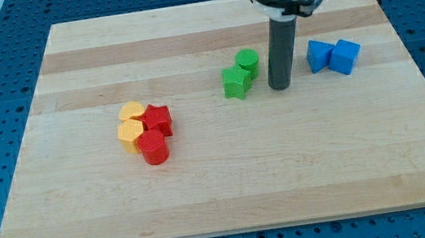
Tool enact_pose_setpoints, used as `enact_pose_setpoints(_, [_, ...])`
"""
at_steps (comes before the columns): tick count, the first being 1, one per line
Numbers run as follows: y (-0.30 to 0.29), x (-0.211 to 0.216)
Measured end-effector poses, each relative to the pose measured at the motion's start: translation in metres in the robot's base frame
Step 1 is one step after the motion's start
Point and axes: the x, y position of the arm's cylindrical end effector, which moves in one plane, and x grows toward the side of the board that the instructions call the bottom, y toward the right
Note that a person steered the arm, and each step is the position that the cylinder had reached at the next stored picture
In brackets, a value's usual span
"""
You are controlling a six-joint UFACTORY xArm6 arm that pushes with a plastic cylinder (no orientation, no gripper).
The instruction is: Slide the green star to the right of the red circle
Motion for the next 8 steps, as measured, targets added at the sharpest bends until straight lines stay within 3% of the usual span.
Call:
enact_pose_setpoints(3, [-0.076, -0.013])
enact_pose_setpoints(8, [-0.095, 0.029])
